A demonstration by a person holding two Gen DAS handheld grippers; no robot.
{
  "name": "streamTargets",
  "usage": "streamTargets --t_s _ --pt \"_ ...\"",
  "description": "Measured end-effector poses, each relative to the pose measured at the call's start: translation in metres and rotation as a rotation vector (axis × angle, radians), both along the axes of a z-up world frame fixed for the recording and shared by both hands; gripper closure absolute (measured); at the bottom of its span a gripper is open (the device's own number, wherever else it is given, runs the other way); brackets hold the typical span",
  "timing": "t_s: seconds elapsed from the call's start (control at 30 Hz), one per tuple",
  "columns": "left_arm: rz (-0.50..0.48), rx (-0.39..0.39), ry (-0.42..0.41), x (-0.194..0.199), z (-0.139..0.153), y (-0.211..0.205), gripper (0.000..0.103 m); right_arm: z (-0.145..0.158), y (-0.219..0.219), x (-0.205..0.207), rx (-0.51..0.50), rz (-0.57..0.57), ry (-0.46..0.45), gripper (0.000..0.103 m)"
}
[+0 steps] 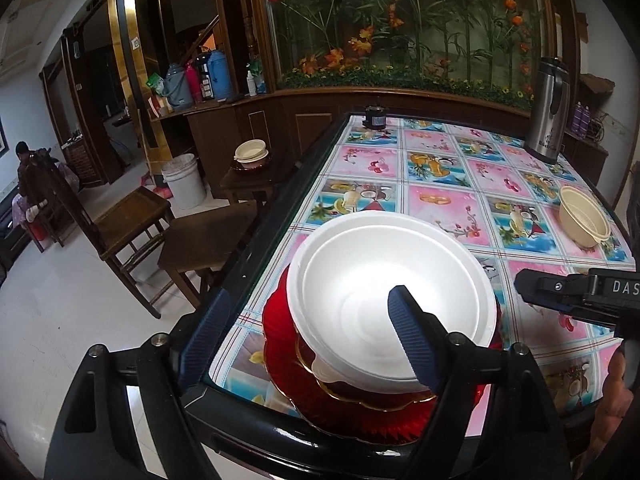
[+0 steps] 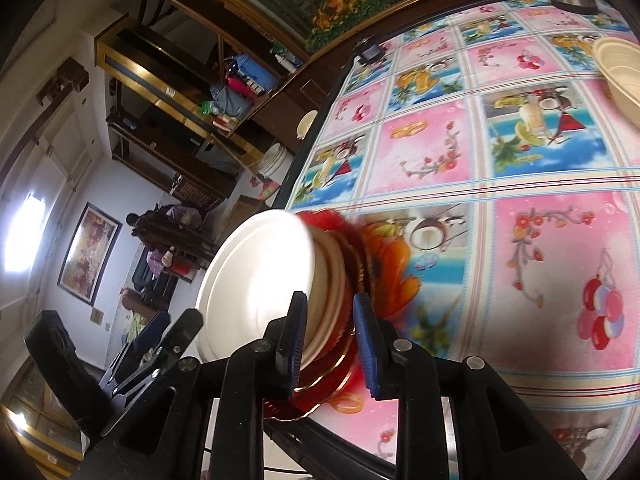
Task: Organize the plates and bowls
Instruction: 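Lower the white bowl onto the stack and open the right gripper, then move the right gripper toward the beige plastic bowl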
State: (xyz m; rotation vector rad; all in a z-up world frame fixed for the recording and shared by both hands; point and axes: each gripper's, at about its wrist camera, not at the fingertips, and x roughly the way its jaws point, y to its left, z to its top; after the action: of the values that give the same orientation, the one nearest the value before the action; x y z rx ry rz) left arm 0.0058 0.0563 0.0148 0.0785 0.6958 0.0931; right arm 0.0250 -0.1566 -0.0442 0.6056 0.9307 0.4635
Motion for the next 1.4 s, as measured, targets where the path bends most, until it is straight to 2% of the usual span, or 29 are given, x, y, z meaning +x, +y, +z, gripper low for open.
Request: streamTargets --t_s 0.3,0.53,0.67,0.87,1.0,1.2,1.4 --pt "-0.024 0.015 -0.061 -0.004 0.022 -0.015 0.021 0.005 -0.042 -0.004 0.016 -0.085 -0.037 0.055" --pt "-0.105 0.045 -0.093 0.003 0.039 -0.056 0.020 0.018 -0.090 -0.012 0.061 -0.174 -0.103 0.028" --pt "-0.175 0.063 -0.092 0.012 0.045 -0.093 0.019 0.035 -0.131 -0.017 0.079 -0.249 -0.178 0.013" --pt "-0.284 0.073 -0.056 0.034 0.045 -0.158 0.019 0.059 -0.194 -0.028 0.051 -0.365 -0.292 0.004" --pt "-0.339 0.074 -0.030 0.045 0.043 -0.199 0.019 0.063 -0.236 -0.032 0.022 -0.449 -0.323 0.004" --pt "-0.398 0.094 0.007 0.062 0.035 -0.250 0.019 0.055 -0.298 -0.027 0.006 -0.574 -0.321 0.003" --pt "-0.438 0.105 0.043 0.081 0.026 -0.292 0.019 0.032 -0.343 -0.011 0.058 -0.659 -0.274 0.003"
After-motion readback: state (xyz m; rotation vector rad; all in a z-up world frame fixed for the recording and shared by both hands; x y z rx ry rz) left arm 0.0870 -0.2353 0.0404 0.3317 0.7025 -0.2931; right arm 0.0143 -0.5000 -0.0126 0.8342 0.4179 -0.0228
